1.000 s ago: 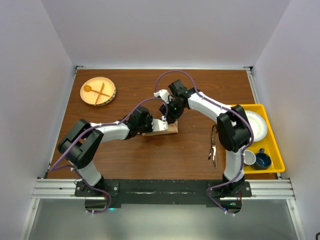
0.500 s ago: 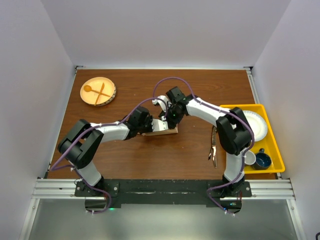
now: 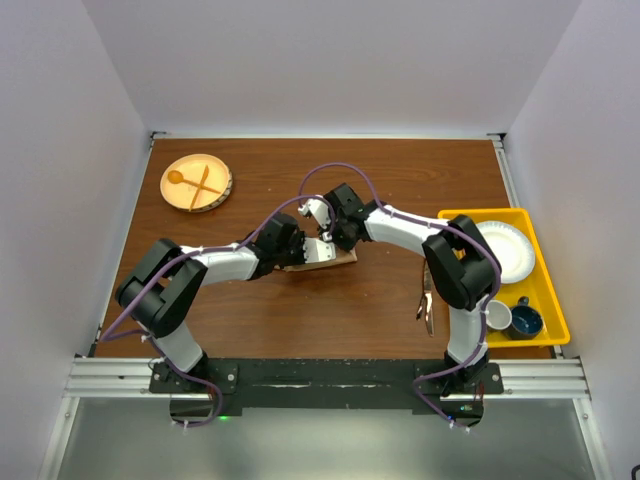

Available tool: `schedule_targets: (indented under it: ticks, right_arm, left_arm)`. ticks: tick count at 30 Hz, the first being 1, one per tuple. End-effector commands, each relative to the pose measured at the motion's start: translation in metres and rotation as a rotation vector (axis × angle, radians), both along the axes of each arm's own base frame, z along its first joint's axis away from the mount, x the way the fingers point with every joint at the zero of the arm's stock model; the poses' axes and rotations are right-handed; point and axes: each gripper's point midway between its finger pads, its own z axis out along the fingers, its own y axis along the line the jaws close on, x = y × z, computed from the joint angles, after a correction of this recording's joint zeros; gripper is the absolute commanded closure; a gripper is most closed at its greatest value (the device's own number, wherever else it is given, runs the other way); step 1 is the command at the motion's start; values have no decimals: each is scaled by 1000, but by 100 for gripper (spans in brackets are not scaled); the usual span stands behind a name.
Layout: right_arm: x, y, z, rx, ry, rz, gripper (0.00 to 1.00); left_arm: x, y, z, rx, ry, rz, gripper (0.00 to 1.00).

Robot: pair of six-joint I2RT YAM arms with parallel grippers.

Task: Fold the napkin into a case and place the utensils inside
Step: Stuff the top corner of the smaller-rectangle-folded napkin into the folded napkin.

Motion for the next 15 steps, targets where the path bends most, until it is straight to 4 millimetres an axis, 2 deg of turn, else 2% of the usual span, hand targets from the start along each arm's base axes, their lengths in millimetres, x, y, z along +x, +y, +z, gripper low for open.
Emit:
schedule_targets:
  ticks: [1, 3, 10, 13, 15]
  right_arm:
    - [12, -16, -7, -61, -76, -61, 92]
    - [17, -19, -1, -70, -111, -84, 100]
    - [41, -21, 39, -7, -287, -177, 100]
    - [47, -25, 48, 12, -347, -210, 100]
    - [45, -26, 45, 15, -356, -214, 100]
  left_arm:
    - [-15, 8, -21, 24, 82, -7, 100]
    - [-16, 9, -21, 24, 85, -11, 100]
    - [-15, 10, -24, 30, 89, -14, 100]
    - [-15, 10, -24, 32, 87, -14, 100]
    - [-15, 10, -24, 31, 90, -15, 100]
